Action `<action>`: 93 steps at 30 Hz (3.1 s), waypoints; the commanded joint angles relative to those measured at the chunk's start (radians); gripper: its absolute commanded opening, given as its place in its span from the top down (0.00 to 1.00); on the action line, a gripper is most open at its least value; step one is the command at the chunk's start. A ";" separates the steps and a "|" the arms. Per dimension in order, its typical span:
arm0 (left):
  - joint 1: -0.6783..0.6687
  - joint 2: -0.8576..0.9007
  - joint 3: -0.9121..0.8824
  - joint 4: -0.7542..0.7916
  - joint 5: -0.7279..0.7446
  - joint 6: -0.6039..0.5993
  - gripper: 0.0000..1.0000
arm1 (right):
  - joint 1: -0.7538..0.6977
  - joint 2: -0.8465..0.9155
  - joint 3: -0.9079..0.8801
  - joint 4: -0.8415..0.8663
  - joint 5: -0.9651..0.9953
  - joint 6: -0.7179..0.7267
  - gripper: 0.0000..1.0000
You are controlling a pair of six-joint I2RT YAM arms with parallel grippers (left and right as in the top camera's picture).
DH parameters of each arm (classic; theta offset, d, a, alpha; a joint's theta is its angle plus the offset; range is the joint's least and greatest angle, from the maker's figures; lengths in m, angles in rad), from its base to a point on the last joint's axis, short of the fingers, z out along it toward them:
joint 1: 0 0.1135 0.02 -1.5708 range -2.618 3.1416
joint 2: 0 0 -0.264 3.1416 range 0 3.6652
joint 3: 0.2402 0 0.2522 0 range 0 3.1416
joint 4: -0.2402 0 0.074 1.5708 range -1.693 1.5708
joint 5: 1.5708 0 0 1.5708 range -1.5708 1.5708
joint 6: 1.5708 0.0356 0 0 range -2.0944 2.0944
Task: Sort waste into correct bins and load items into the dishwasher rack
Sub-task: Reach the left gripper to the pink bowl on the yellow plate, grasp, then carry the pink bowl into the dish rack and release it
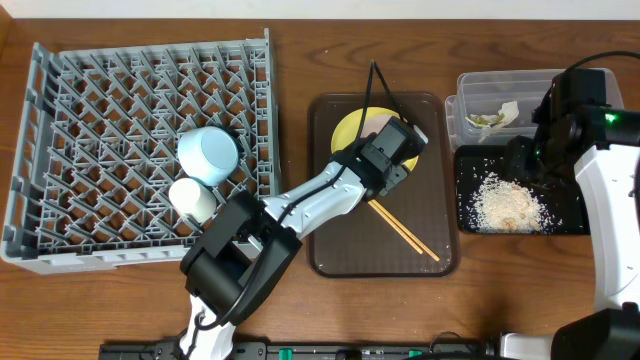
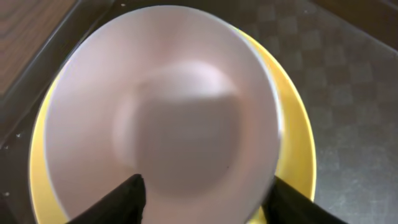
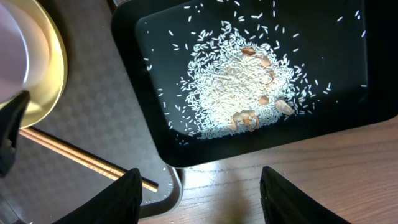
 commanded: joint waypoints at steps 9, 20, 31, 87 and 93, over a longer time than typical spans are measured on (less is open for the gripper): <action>0.005 0.006 0.017 -0.067 -0.033 0.010 0.76 | -0.004 0.000 0.003 -0.011 0.006 0.000 0.42; 0.005 -0.004 0.019 -0.121 -0.066 0.010 0.92 | -0.004 0.000 0.003 -0.013 0.006 -0.001 0.43; 0.032 -0.206 0.019 -0.169 -0.093 -0.006 0.94 | -0.004 0.000 0.003 -0.013 0.006 -0.013 0.42; 1.145 -0.008 0.006 0.346 1.322 -0.953 0.77 | -0.004 0.000 0.003 -0.004 -0.009 -0.020 0.43; 1.179 -0.008 0.006 0.264 1.318 -0.876 0.41 | -0.004 0.000 0.003 -0.005 -0.009 -0.019 0.43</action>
